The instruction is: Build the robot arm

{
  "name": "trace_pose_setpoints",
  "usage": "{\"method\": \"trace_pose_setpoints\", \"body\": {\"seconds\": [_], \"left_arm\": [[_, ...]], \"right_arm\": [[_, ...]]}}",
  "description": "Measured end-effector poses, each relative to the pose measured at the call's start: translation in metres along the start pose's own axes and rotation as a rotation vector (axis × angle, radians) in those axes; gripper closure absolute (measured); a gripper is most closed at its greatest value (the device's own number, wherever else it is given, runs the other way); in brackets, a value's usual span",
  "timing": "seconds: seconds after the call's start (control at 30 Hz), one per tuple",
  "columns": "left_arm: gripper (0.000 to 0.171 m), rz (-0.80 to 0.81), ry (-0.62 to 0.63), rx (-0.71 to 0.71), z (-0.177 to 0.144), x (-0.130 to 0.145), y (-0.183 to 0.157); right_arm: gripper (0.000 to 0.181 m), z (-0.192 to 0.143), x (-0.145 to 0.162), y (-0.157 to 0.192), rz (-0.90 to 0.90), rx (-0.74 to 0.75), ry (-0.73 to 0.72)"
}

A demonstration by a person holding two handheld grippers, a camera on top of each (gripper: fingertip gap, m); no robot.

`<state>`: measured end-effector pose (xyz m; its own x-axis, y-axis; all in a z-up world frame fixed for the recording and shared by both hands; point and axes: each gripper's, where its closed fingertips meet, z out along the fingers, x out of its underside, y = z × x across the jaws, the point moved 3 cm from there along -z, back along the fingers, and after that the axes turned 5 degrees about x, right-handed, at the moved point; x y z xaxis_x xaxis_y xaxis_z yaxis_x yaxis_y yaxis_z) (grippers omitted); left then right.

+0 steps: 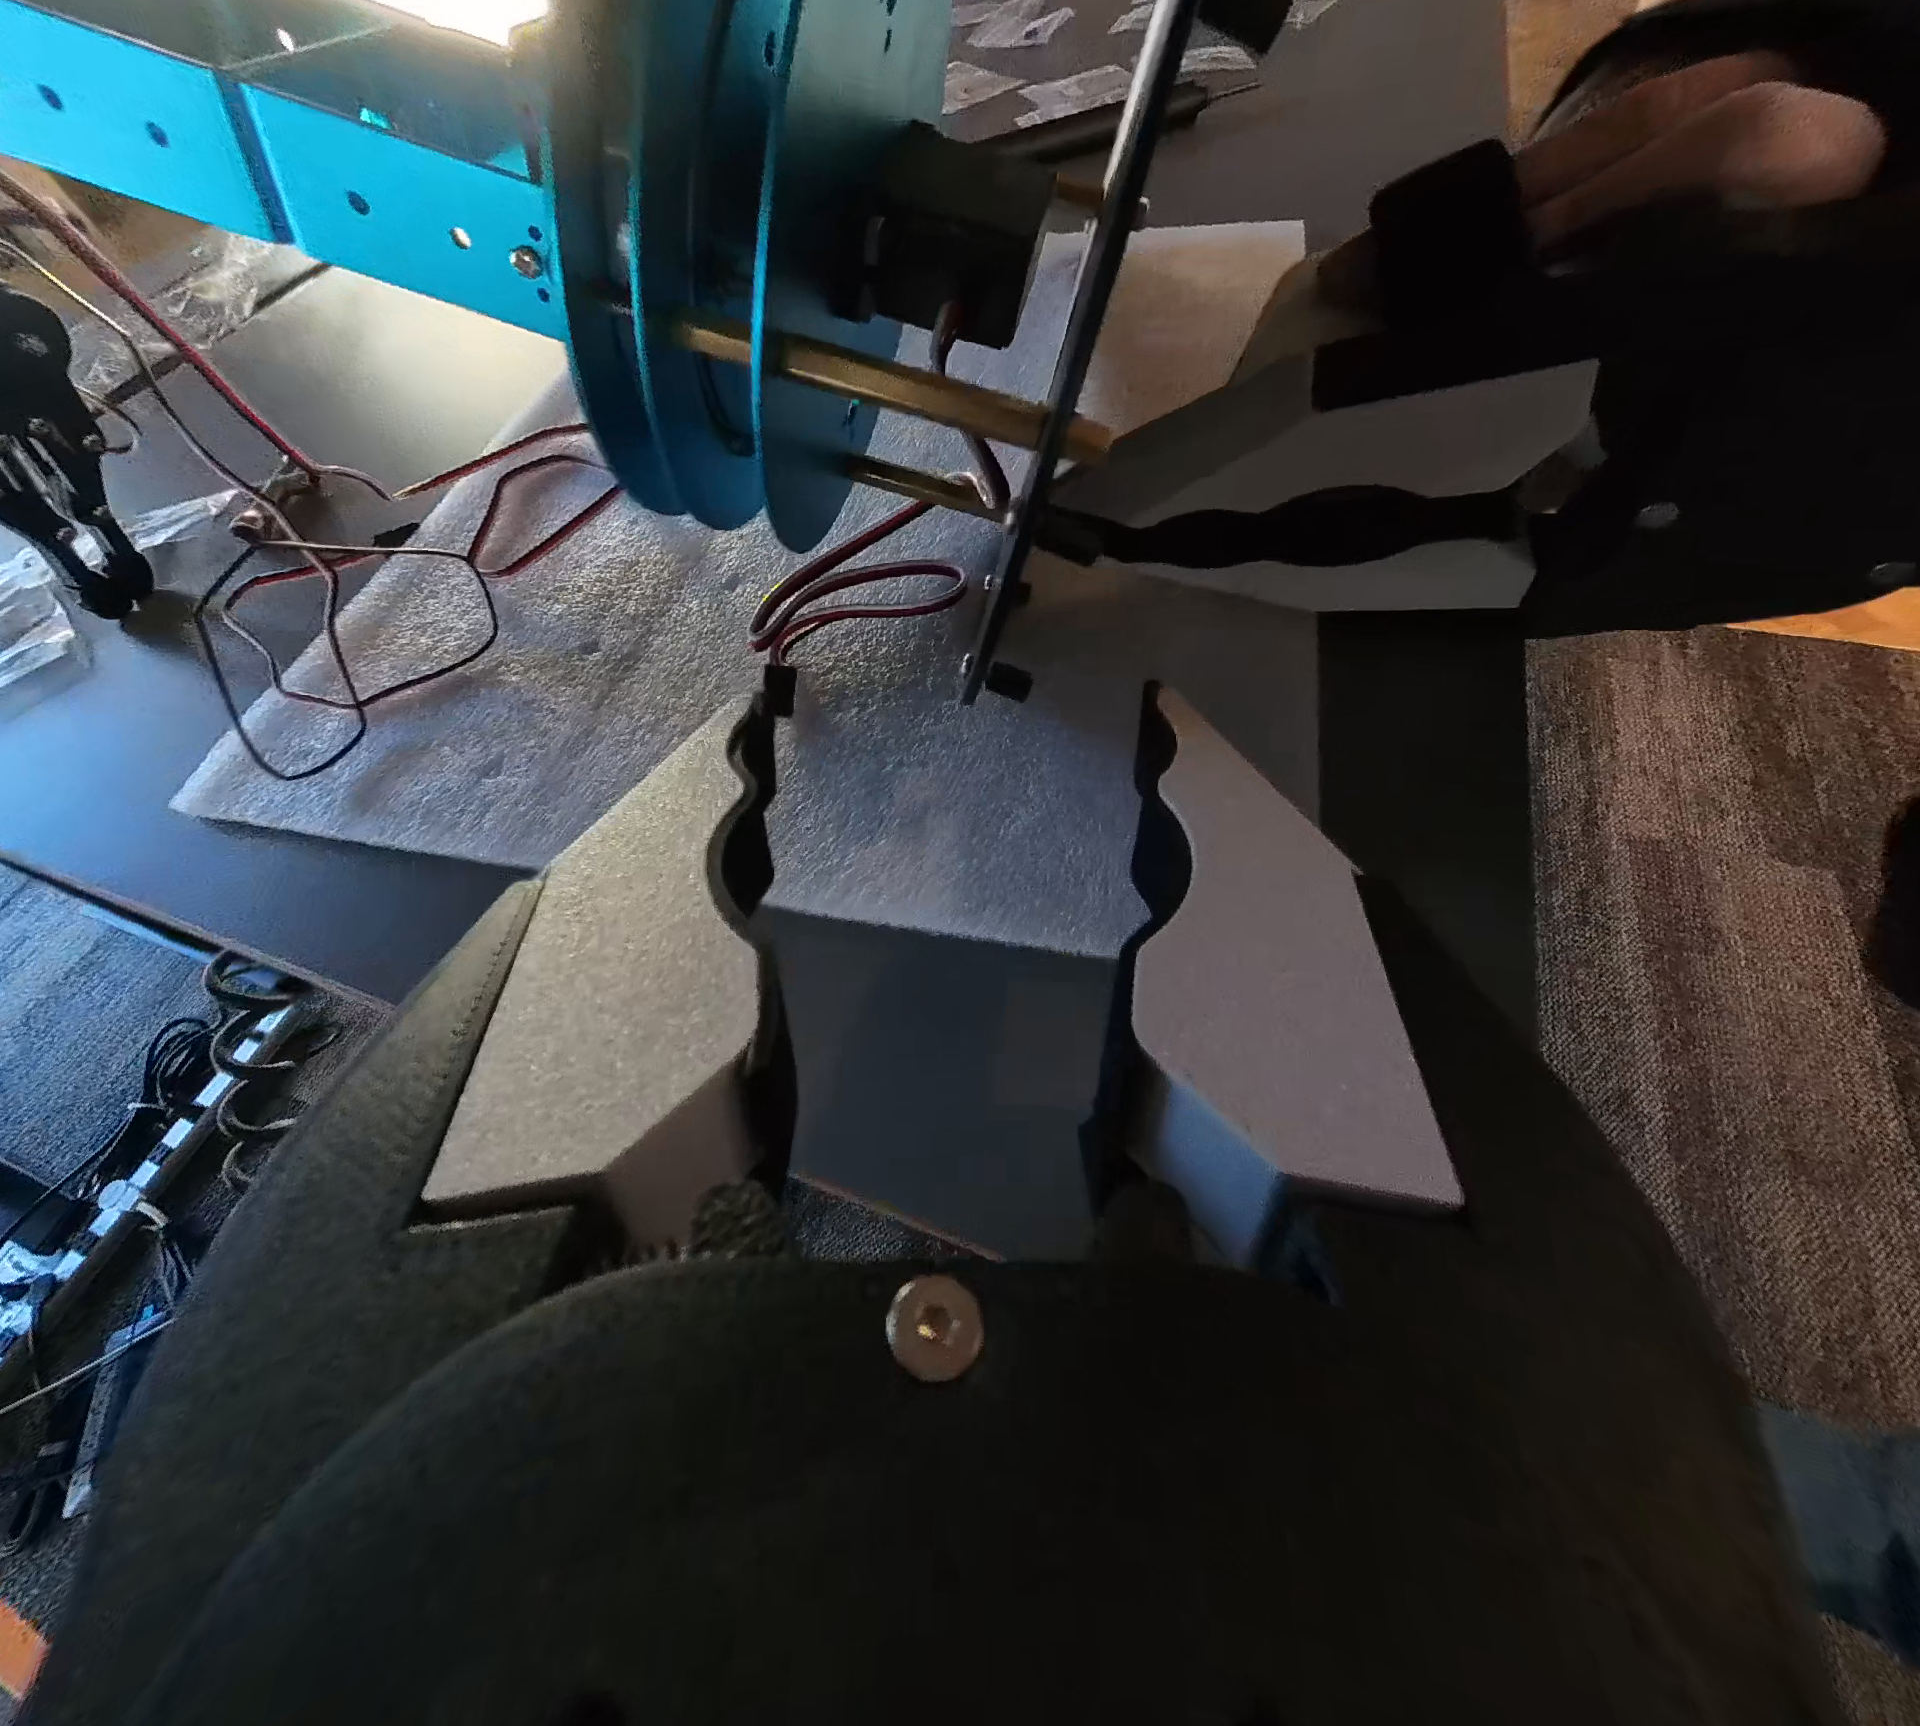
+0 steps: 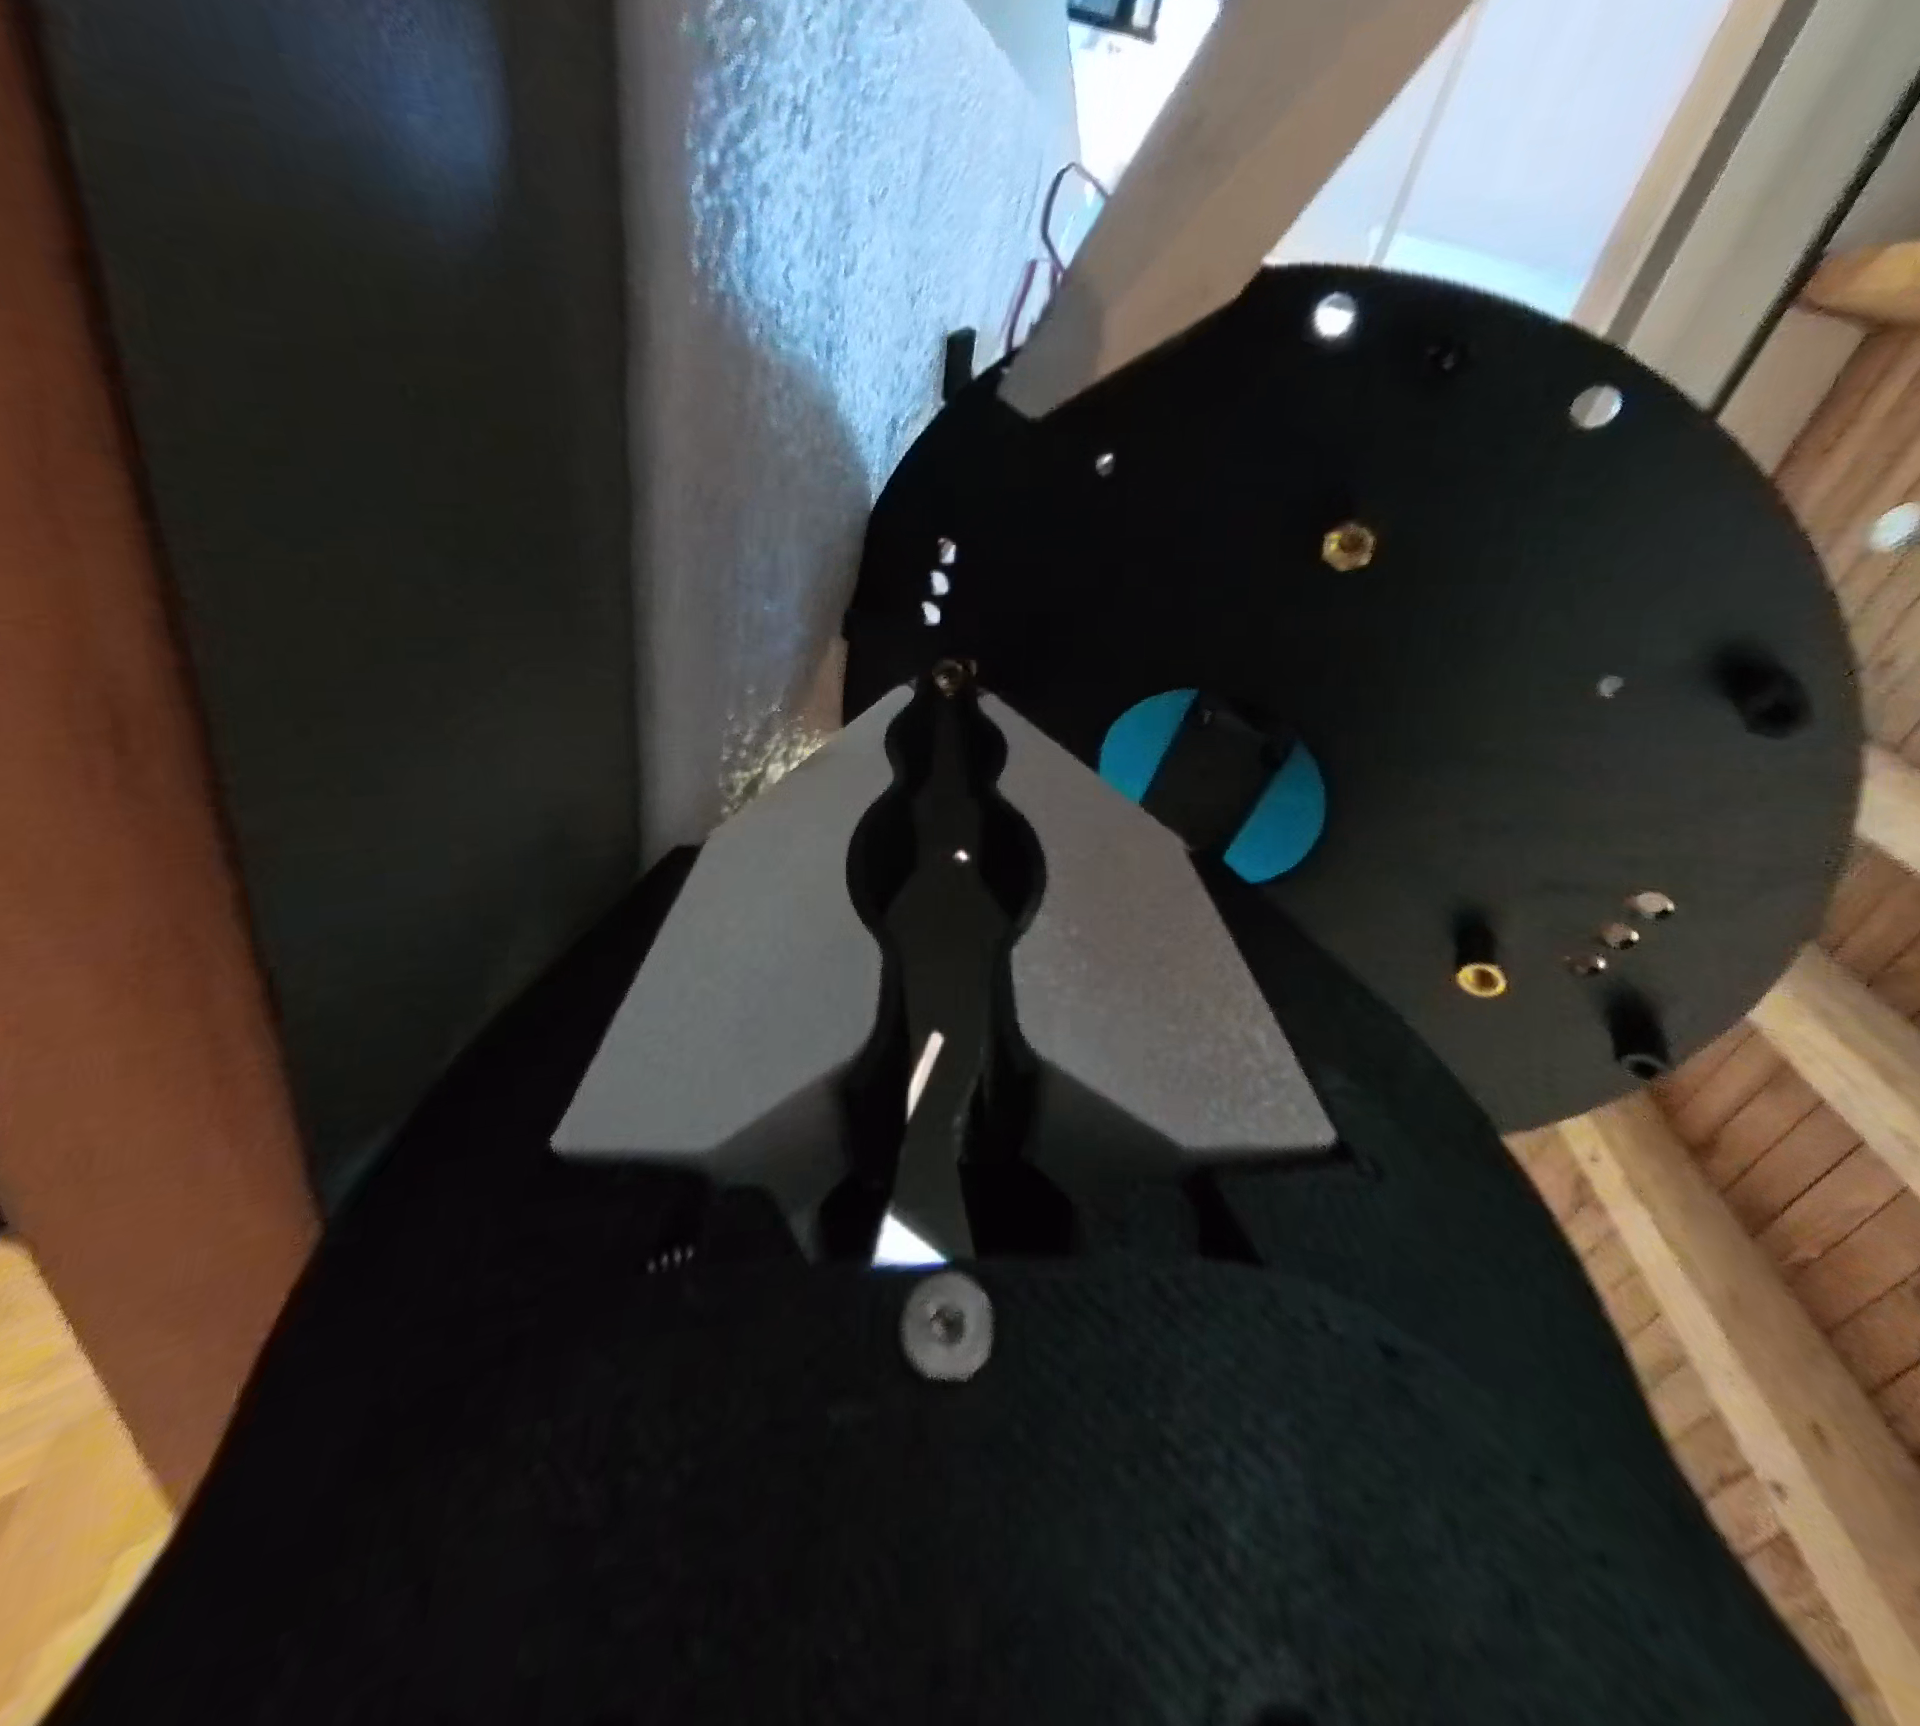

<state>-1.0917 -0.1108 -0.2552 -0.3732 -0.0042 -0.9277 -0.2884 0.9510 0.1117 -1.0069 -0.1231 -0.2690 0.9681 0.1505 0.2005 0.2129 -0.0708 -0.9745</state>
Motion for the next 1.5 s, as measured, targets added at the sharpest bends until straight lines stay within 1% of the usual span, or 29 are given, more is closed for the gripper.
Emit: {"method": "trace_pose_setpoints", "body": {"seconds": [0.03,0.1,0.2,0.27,0.33,0.4,0.47,0.53,0.57,0.6,0.63,0.67,0.73,0.77,0.8,0.9,0.97,1.1,1.13,1.2,1.23,1.3,1.33,1.37,1.5], "left_arm": [[0.103,-0.002,-0.002,0.001,-0.002,0.0,0.001],[0.103,-0.012,-0.01,0.007,-0.005,0.001,0.002],[0.103,-0.027,-0.018,0.017,-0.01,0.001,0.003],[0.103,-0.033,-0.014,0.024,-0.014,0.004,0.004],[0.103,-0.042,0.0,0.024,-0.018,0.009,0.005],[0.104,-0.064,0.002,0.023,-0.026,0.017,0.007],[0.107,-0.105,-0.012,0.028,-0.036,0.024,0.008],[0.114,-0.156,-0.041,0.046,-0.047,0.028,0.009],[0.122,-0.176,-0.056,0.066,-0.051,0.028,0.009],[0.126,-0.189,-0.061,0.089,-0.053,0.027,0.008],[0.125,-0.198,-0.056,0.1,-0.055,0.027,0.008],[0.126,-0.2,-0.052,0.102,-0.057,0.026,0.008],[0.136,-0.184,-0.073,0.128,-0.058,0.018,0.007],[0.139,-0.175,-0.086,0.151,-0.055,0.013,0.006],[0.138,-0.172,-0.085,0.177,-0.048,0.01,0.006],[0.135,-0.155,0.003,0.252,-0.018,0.011,0.005],[0.134,-0.083,0.057,0.252,-0.002,0.016,0.009],[0.14,-0.035,0.069,0.37,0.008,0.011,0.001],[0.145,-0.011,0.086,0.386,0.011,0.012,0.0],[0.146,0.035,0.122,0.391,0.016,0.013,0.001],[0.15,0.047,0.138,0.41,0.018,0.013,-0.001],[0.152,0.058,0.17,0.416,0.02,0.013,-0.002],[0.156,0.065,0.181,0.41,0.021,0.013,-0.001],[0.165,0.073,0.195,0.399,0.021,0.014,0.0],[0.167,0.077,0.22,0.386,0.018,0.017,0.002]], "right_arm": [[0.181,-0.001,0.0,0.003,0.022,-0.03,0.01],[0.181,0.001,0.006,0.007,0.089,-0.077,0.055],[0.181,0.0,0.006,0.005,0.085,-0.046,0.064],[0.181,0.001,0.011,0.007,0.122,-0.073,0.101],[0.181,-0.001,0.016,0.011,0.196,-0.119,0.127],[0.181,-0.006,0.021,0.01,0.345,-0.155,0.15],[0.181,-0.013,0.019,0.005,0.559,-0.214,0.123],[0.181,-0.02,0.005,0.003,0.842,-0.316,0.039],[0.179,-0.022,-0.004,0.0,0.984,-0.373,-0.017],[0.172,-0.023,-0.015,-0.002,1.084,-0.43,-0.079],[0.169,-0.023,-0.025,-0.004,1.138,-0.482,-0.132],[0.167,-0.019,-0.031,-0.004,1.161,-0.512,-0.149],[0.164,-0.009,-0.036,-0.002,1.185,-0.544,-0.125],[0.163,-0.006,-0.038,-0.003,1.21,-0.554,-0.123],[0.164,-0.004,-0.037,-0.002,1.233,-0.563,-0.104],[0.164,0.0,-0.032,-0.001,1.267,-0.55,-0.048],[0.163,0.0,-0.025,0.0,1.273,-0.534,-0.017],[0.162,-0.003,-0.019,-0.001,1.33,-0.53,-0.057],[0.162,-0.004,-0.017,0.0,1.341,-0.532,-0.059],[0.162,-0.005,-0.012,0.001,1.354,-0.532,-0.059],[0.162,-0.006,-0.01,0.001,1.359,-0.532,-0.062],[0.162,-0.007,-0.006,0.002,1.37,-0.527,-0.067],[0.162,-0.007,-0.005,0.002,1.374,-0.526,-0.071],[0.162,-0.008,-0.003,0.002,1.378,-0.527,-0.075],[0.162,-0.009,0.002,0.003,1.38,-0.527,-0.082]]}}
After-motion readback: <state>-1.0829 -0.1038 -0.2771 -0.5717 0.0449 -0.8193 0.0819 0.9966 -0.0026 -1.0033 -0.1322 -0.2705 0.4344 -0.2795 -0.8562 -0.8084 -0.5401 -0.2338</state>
